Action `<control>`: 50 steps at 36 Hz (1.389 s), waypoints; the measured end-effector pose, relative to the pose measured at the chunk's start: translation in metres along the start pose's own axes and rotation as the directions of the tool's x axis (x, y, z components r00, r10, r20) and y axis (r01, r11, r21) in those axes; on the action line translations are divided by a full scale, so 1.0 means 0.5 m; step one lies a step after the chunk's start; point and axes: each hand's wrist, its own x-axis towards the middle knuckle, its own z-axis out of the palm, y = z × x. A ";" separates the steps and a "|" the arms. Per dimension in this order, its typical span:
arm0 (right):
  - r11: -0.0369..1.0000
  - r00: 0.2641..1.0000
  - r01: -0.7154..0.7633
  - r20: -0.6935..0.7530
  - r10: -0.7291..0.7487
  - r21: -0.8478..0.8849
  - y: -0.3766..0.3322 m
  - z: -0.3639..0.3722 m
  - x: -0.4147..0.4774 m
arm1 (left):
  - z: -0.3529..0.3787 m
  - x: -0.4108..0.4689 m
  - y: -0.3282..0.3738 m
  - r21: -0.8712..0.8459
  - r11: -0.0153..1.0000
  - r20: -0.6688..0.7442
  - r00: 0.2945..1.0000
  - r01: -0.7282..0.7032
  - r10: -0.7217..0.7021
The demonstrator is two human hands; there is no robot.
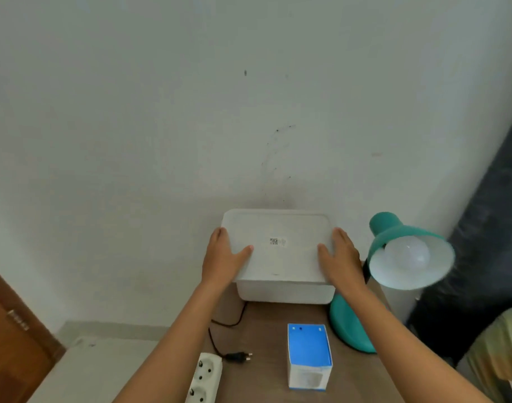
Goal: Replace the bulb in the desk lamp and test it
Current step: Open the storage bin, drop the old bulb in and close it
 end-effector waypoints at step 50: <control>0.990 0.994 0.049 0.098 -0.037 -0.131 -0.035 0.043 0.037 | 0.039 0.050 -0.048 0.108 0.994 0.150 0.988 0.010 -0.026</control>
